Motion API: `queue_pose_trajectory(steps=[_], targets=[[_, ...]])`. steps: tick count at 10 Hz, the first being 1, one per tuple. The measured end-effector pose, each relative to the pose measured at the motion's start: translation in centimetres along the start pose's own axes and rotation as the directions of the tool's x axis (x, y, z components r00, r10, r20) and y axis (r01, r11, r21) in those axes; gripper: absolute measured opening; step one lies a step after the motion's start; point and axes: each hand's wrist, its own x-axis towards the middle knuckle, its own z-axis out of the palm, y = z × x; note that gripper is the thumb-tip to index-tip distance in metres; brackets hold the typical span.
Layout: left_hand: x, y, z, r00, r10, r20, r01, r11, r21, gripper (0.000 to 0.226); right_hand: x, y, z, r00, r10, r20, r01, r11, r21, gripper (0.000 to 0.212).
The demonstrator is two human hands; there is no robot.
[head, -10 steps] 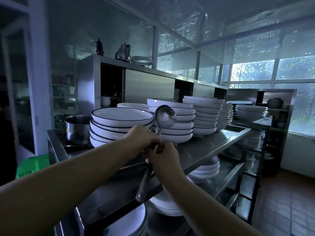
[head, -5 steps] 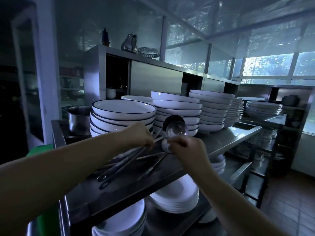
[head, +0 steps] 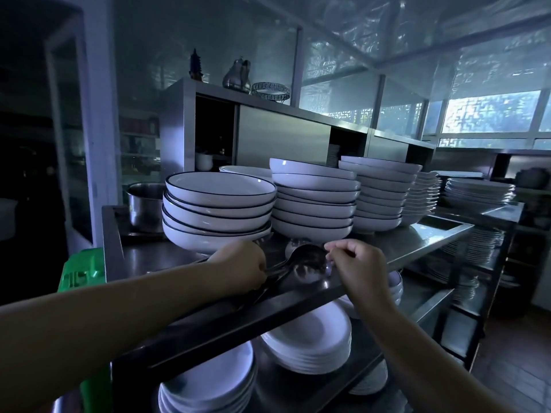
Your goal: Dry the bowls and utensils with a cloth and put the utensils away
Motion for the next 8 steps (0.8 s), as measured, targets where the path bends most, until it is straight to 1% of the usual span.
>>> queue_pose_trajectory(steps=[1,2,3,4,5,6,7,8], targets=[[0.0,0.1,-0.2,1.0,0.024,0.011,-0.024,1.0,0.017,0.013,0.0,0.2,0.2,1.0,-0.013,0.01,0.013,1.0,-0.023,0.024],[-0.5,0.1,0.1,0.999,0.043,-0.009,-0.043,0.997,0.07,0.018,-0.2,0.2,0.4,0.998,-0.052,0.017,0.054,0.994,-0.095,0.019],[-1.1,-0.1,0.3,0.999,0.031,-0.024,-0.028,0.992,0.126,0.02,-0.7,0.3,0.3,0.994,-0.106,0.024,0.108,0.981,-0.163,0.018],[-1.8,-0.2,-0.4,0.996,0.05,-0.077,-0.037,0.985,0.167,0.018,-1.2,0.4,0.3,0.992,-0.122,0.03,0.126,0.969,-0.211,0.015],[-2.8,0.0,-1.7,0.982,0.095,-0.162,-0.071,0.986,0.148,0.016,-1.9,0.0,0.5,0.993,-0.106,0.046,0.115,0.951,-0.288,0.016],[-4.2,0.3,-2.9,0.966,0.149,-0.21,-0.127,0.985,0.112,0.016,-3.0,-0.8,1.2,0.993,-0.11,0.043,0.118,0.922,-0.368,0.019],[-6.0,0.8,-3.4,0.957,0.193,-0.216,-0.174,0.979,0.103,0.018,-4.7,-2.0,1.5,0.99,-0.137,0.043,0.141,0.866,-0.481,0.022],[-7.7,0.5,-3.5,0.928,0.287,-0.237,-0.262,0.956,0.131,0.019,-6.9,-2.6,1.8,0.982,-0.187,0.025,0.168,0.801,-0.575,0.023]])
